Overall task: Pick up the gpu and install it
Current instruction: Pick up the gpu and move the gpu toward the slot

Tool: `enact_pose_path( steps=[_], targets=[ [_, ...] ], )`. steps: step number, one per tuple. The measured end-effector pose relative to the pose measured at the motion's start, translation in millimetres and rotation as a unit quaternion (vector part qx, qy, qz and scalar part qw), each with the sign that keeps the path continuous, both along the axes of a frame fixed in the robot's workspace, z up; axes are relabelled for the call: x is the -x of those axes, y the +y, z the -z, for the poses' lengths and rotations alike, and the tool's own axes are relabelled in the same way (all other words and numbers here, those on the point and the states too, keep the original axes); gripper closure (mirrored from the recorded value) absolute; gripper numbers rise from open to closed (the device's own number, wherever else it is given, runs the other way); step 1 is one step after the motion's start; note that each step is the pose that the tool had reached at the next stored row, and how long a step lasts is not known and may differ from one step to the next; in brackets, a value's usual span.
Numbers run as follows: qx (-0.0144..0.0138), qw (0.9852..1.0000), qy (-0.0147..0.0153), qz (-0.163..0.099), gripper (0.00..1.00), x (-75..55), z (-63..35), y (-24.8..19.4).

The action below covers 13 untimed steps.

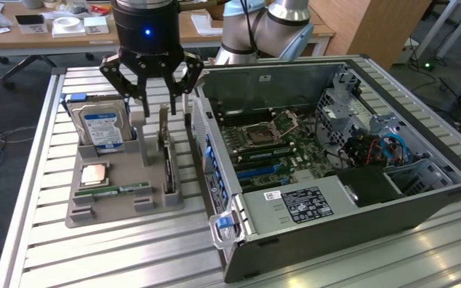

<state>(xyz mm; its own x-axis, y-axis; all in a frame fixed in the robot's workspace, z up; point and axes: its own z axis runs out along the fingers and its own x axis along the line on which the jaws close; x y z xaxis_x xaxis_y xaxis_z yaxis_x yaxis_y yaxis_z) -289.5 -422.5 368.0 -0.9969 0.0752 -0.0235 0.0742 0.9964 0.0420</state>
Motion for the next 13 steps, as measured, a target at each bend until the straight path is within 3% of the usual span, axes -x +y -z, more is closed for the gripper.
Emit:
enact_pose_path(
  steps=[13],
  targets=[
    [0.0, 1.0, 0.0, 0.0, 0.53, 0.0, 7.9, 0.0]
  ],
)
